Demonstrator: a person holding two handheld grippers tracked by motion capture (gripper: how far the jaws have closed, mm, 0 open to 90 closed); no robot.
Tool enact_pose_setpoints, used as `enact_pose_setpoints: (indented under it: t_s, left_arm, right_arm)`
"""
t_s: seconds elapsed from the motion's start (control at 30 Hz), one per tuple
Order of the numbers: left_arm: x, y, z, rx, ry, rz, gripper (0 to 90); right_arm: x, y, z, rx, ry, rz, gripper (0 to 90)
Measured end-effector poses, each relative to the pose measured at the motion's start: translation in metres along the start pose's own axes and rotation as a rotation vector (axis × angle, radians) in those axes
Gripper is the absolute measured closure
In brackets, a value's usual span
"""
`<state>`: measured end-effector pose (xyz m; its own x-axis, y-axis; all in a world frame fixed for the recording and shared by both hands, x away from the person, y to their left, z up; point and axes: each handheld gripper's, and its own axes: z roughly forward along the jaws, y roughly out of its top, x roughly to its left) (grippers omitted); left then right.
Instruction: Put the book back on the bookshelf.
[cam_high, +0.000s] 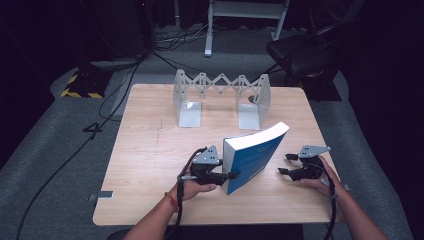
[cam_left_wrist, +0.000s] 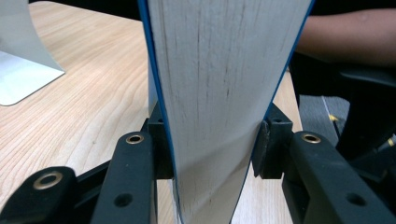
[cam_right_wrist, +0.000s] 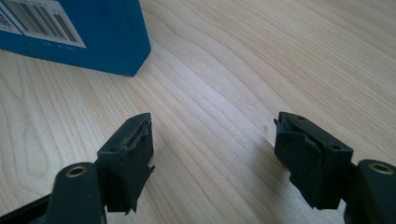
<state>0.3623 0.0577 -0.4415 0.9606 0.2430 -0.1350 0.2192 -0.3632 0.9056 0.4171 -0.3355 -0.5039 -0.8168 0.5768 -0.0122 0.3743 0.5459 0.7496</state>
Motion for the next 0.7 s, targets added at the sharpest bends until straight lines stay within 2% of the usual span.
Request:
enact_pose_setpoints:
  t_s: [0.1,0.13,0.23,0.37,0.53,0.57,0.6,0.63,0.67,0.7]
  left_arm:
    - [0.001,-0.001,-0.004,0.011,-0.020,-0.002,59.4]
    - [0.002,-0.001,-0.006,0.013,-0.024,0.000,59.4]
    - [0.003,-0.002,-0.010,0.019,-0.032,-0.002,59.4]
    - [0.004,-0.003,-0.012,0.024,-0.042,-0.002,59.0]
    - [0.003,-0.004,-0.012,0.024,-0.033,0.009,58.8]
    - [0.002,-0.005,-0.012,0.023,-0.032,0.010,58.7]
    - [0.002,-0.005,-0.012,0.022,-0.030,0.012,58.6]
    - [0.001,-0.005,-0.012,0.021,-0.029,0.011,58.5]
    - [0.001,-0.005,-0.012,0.021,-0.029,0.011,58.4]
    - [0.001,-0.006,-0.012,0.018,-0.025,0.011,58.4]
  right_arm:
    - [0.003,0.003,0.001,0.019,0.024,-0.012,29.1]
    - [0.005,0.004,0.002,0.017,0.033,-0.020,25.1]
    - [0.012,0.008,0.008,0.019,0.096,-0.083,22.4]
    - [0.022,0.015,0.016,0.011,0.146,-0.151,22.6]
    - [0.036,0.027,0.029,0.011,0.193,-0.185,23.1]
    - [0.037,0.028,0.031,0.008,0.200,-0.193,25.4]
    - [0.039,0.030,0.032,-0.008,0.198,-0.209,30.3]
    - [0.040,0.032,0.032,-0.054,0.191,-0.210,32.1]
    - [0.040,0.032,0.032,-0.054,0.191,-0.210,32.1]
    - [0.040,0.033,0.031,-0.091,0.209,-0.187,32.1]
